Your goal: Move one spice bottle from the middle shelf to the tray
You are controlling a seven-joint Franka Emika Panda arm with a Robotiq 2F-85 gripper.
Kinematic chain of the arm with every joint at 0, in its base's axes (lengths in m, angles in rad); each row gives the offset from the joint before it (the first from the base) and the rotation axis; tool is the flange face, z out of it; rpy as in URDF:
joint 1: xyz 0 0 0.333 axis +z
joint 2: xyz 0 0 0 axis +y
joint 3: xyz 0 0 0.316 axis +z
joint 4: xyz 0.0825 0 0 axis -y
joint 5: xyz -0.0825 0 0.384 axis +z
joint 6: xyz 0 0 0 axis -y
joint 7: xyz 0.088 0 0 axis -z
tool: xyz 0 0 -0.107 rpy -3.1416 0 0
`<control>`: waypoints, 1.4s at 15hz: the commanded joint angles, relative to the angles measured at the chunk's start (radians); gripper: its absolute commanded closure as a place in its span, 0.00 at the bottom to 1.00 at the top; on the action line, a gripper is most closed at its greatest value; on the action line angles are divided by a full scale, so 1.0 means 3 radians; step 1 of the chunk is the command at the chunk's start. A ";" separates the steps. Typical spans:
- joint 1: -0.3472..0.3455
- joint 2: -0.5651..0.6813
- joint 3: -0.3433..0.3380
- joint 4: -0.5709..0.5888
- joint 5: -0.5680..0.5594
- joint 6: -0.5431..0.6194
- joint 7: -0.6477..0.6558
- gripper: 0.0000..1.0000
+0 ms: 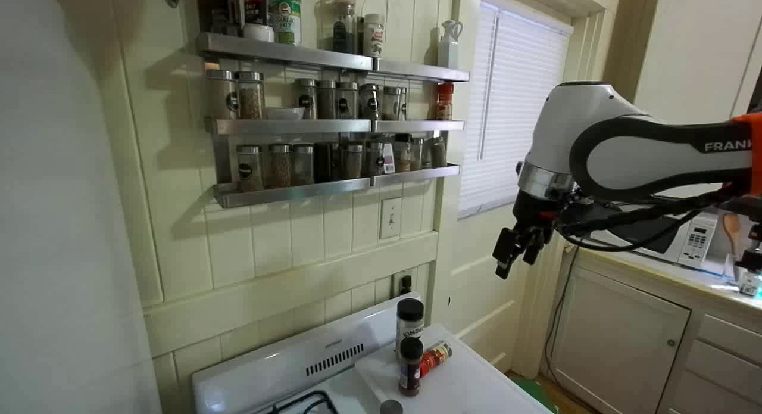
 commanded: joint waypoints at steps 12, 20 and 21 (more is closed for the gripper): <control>-0.0007 0.0131 0.0038 0.0131 -0.0019 0.0364 0.0132 0.00; -0.0089 0.0462 0.0157 0.0778 -0.0094 0.0860 0.0506 0.00; -0.0100 0.0505 0.0160 0.0840 -0.0131 0.1020 0.0516 0.00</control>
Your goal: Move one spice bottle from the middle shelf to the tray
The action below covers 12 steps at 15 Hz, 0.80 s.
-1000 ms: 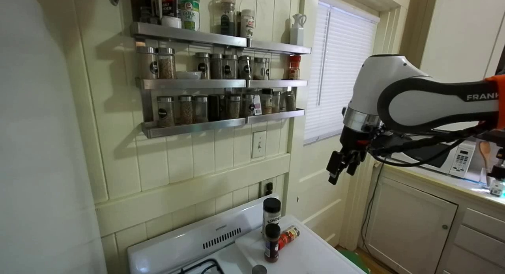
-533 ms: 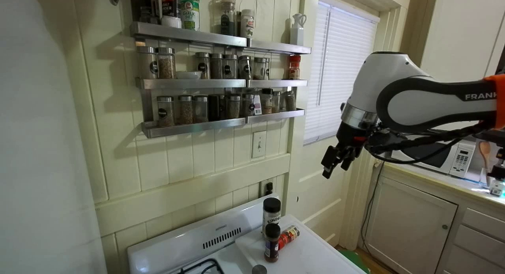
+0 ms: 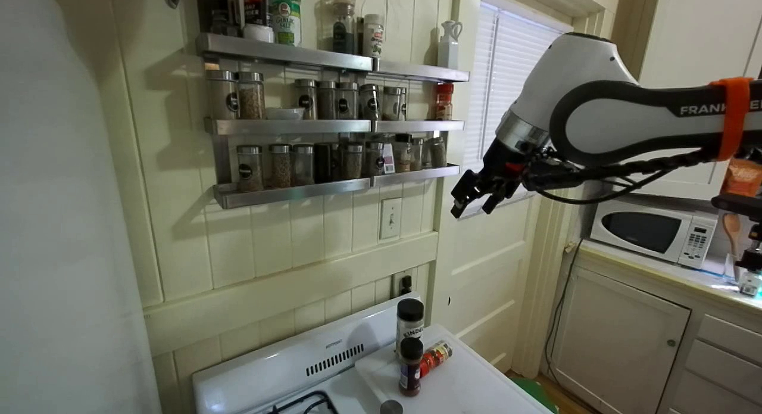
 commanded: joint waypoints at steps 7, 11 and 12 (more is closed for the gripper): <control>0.0057 0.0487 0.0013 0.0312 -0.0013 0.1321 -0.0061 0.00; 0.0031 0.0700 0.0048 0.0299 -0.0172 0.2023 -0.0248 0.00; 0.0034 0.0592 0.0034 0.0276 -0.0079 0.1798 -0.0176 0.00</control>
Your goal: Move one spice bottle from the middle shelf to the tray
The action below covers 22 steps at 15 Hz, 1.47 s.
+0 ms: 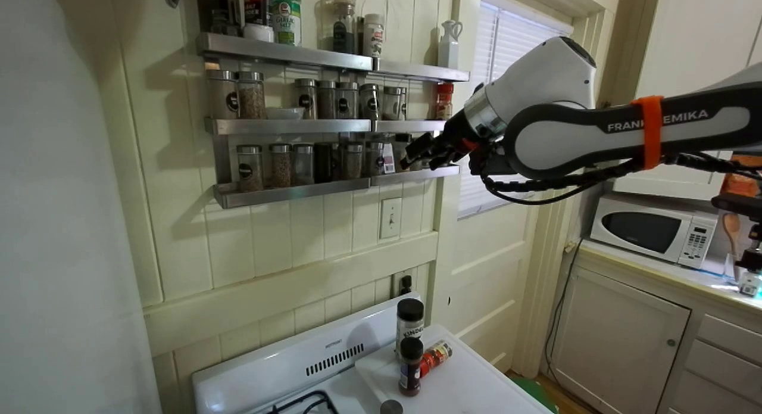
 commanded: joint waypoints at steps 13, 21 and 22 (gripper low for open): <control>-0.0076 0.0430 0.0103 0.0171 -0.0076 0.1208 0.0061 0.00; -0.0097 0.0724 0.0089 0.0296 -0.0052 0.1558 -0.0005 0.00; -0.0094 0.0755 0.0090 0.0310 -0.0056 0.1603 -0.0011 0.00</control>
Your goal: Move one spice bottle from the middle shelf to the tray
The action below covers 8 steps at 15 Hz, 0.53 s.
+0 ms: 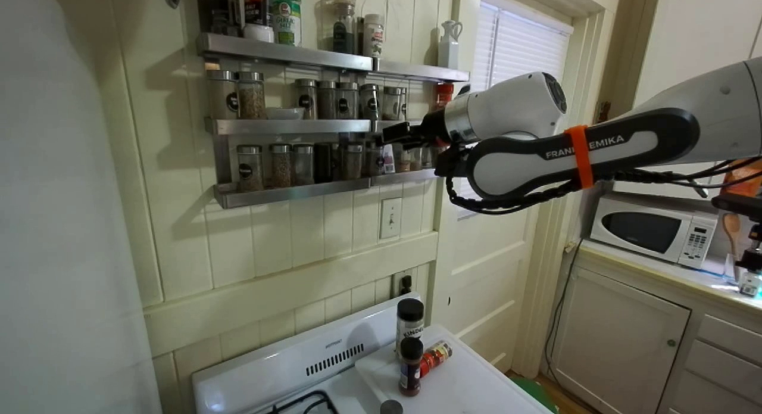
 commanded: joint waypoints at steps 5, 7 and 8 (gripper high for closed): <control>-0.0006 0.0267 0.0030 0.0162 -0.0036 0.0377 -0.0031 0.33; 0.0002 0.0305 0.0032 0.0184 -0.0035 0.0425 -0.0041 0.30; -0.0002 0.0322 0.0037 0.0193 -0.0039 0.0443 -0.0047 0.29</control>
